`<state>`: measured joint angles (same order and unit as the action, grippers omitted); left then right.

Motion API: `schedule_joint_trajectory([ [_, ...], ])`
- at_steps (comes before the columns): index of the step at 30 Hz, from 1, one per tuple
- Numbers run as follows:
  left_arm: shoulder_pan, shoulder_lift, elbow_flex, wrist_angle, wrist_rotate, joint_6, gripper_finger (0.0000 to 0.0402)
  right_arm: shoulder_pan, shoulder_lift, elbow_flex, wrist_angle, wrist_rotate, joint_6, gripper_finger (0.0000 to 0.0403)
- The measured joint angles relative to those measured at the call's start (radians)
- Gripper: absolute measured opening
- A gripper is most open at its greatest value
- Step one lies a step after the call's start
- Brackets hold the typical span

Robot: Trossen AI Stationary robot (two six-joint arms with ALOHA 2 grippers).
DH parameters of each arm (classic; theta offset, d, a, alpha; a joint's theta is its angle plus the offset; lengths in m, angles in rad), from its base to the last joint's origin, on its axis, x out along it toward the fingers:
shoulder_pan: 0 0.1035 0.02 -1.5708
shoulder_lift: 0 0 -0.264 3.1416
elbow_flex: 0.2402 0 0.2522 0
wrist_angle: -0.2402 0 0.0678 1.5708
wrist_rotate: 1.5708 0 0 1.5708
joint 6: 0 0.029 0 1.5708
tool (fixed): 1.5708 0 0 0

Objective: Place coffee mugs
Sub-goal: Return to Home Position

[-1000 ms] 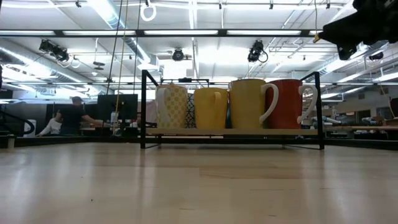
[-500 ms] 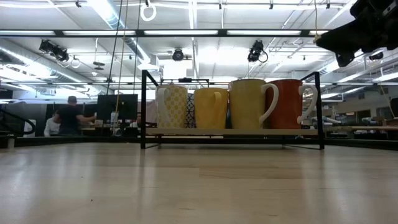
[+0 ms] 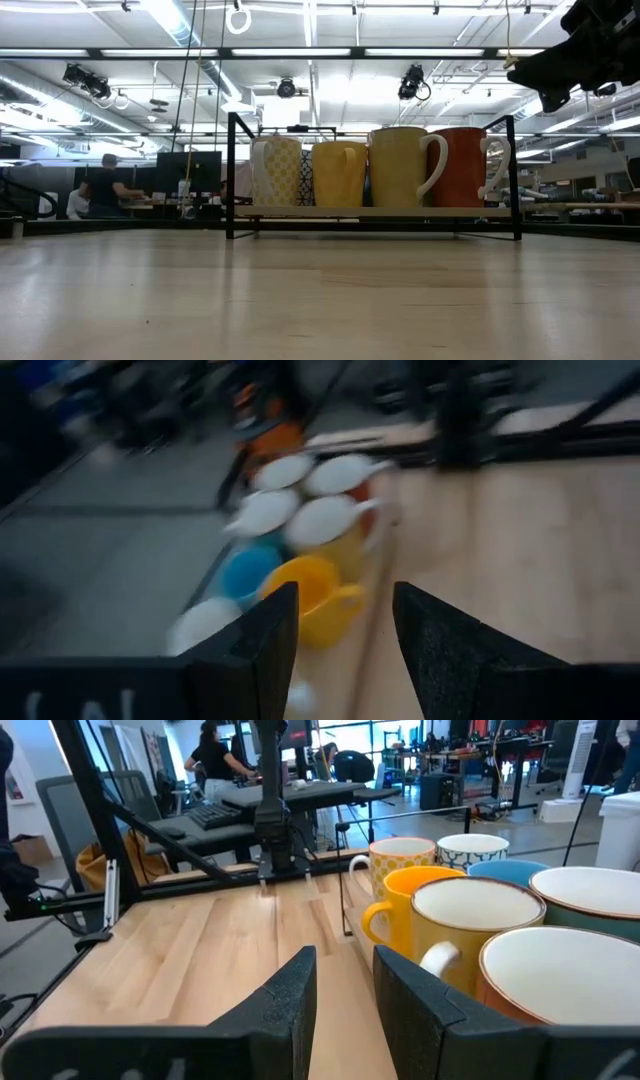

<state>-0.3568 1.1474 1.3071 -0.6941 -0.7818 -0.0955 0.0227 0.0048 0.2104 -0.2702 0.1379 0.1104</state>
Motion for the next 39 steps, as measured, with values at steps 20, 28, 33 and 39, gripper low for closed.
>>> schedule_joint_trajectory([
  [20, 0.505, -0.107, -0.721, 0.935, 1.146, 0.127, 0.0172, 0.000, 0.000, 0.000, 0.003, 0.000, 0.000, 0.0107],
  [28, 0.571, -0.425, -0.935, 0.935, 1.224, 0.043, 0.0172, 0.000, 0.001, 0.000, 0.007, -0.001, -0.001, 0.0107],
  [33, 0.533, -0.592, -1.054, 0.936, 1.226, -0.002, 0.0172, 0.000, 0.001, 0.000, 0.007, -0.001, 0.000, 0.0107],
  [39, 0.499, -0.778, -1.161, 0.949, 1.222, -0.055, 0.0172, 0.000, 0.001, 0.000, 0.007, -0.001, -0.001, 0.0107],
])
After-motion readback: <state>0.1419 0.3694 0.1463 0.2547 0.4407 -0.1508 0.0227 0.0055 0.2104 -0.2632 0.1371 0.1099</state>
